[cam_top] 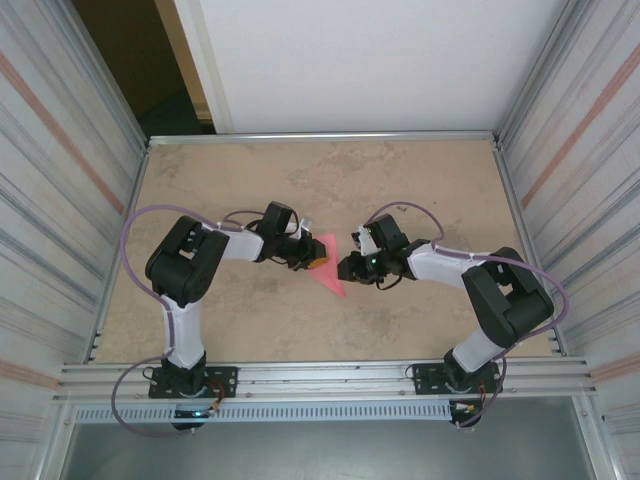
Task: Fold a paper plane with a square sheet of paper (pick it up from the middle)
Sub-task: Fourth fold the wing at the center of the table.
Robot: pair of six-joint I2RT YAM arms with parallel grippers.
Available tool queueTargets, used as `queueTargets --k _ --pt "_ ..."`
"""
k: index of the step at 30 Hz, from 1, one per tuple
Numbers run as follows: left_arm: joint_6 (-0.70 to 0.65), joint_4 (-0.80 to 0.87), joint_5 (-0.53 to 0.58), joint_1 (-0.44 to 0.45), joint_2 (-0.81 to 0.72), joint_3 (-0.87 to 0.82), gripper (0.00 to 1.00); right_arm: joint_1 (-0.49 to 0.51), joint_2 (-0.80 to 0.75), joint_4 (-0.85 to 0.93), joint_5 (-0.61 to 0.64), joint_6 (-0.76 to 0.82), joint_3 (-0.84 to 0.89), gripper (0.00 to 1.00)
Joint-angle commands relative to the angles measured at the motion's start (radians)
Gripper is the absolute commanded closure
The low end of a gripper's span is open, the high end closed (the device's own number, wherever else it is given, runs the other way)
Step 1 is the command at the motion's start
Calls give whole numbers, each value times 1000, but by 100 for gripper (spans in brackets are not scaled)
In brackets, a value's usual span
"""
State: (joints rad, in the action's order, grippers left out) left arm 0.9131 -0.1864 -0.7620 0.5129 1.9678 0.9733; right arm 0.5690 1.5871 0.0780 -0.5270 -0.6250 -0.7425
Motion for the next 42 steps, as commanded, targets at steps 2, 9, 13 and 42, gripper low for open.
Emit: queueTargets --k 2,9,13,42 --pt "-26 16 3 4 14 22 82 9 7 50 3 -5 11 71" --pt "-26 21 3 4 14 24 82 26 53 28 -36 5 -11 80" --pt "-27 23 4 5 14 25 82 25 69 24 -42 8 -15 81" --pt "-51 59 4 4 5 41 81 -27 116 -94 -143 -15 67 100"
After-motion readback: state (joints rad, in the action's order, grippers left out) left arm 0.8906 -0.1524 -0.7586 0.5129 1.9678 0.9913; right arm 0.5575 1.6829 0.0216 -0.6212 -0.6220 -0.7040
